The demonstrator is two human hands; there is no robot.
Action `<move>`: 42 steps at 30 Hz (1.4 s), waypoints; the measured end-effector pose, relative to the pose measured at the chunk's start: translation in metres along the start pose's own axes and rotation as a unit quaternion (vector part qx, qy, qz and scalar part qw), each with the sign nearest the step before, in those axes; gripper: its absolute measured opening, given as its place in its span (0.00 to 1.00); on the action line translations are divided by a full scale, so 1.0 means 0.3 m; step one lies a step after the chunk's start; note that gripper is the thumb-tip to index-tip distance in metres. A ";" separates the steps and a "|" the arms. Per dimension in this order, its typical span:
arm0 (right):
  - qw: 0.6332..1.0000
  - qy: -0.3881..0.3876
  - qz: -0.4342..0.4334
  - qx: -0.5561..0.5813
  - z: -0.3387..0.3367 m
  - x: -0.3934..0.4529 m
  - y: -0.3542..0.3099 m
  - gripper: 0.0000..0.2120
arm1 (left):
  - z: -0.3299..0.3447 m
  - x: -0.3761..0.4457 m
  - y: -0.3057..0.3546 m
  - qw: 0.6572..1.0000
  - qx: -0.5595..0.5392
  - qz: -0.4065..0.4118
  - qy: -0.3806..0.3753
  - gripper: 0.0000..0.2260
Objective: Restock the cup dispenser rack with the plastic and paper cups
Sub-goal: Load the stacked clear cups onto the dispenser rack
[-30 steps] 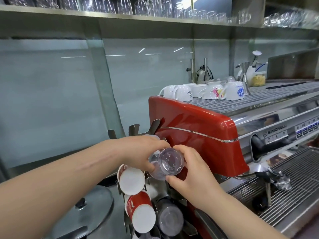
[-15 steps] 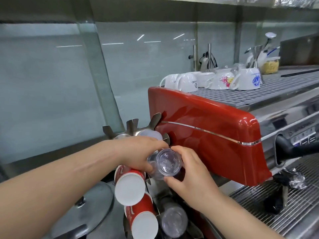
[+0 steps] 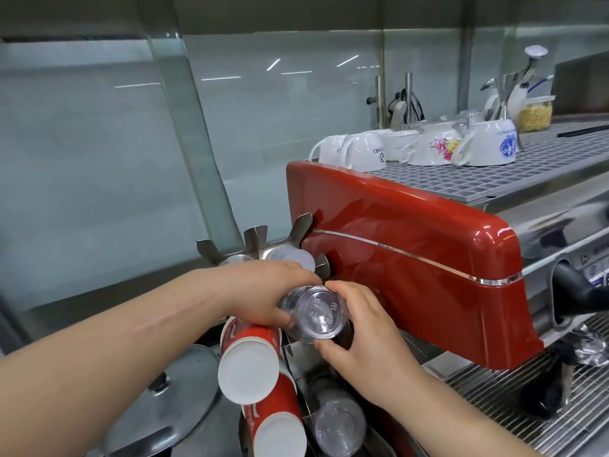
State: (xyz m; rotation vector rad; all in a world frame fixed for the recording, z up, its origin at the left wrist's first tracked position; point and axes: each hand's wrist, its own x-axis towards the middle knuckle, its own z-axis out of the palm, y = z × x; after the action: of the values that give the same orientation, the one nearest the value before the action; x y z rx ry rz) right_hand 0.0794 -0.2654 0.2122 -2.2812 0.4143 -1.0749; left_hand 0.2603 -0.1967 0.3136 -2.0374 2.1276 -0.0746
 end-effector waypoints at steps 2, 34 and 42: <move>1.000 -0.001 0.001 0.002 0.004 0.002 0.004 0.32 | 0.002 0.002 0.001 1.000 -0.004 0.003 0.000 0.32; 0.991 -0.070 0.048 -0.103 0.159 0.107 0.123 0.32 | 0.089 0.061 -0.065 0.994 -0.064 -0.028 -0.080 0.19; 0.985 -0.104 0.061 -0.127 0.180 0.146 0.121 0.32 | 0.108 0.082 -0.075 0.988 -0.076 -0.068 -0.112 0.16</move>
State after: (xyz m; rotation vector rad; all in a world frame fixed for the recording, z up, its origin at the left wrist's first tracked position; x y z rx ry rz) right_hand 0.1477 -0.2958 0.1883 -2.5233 0.6254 -0.7485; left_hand 0.2872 -0.2191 0.2832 -2.1587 1.9098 0.2923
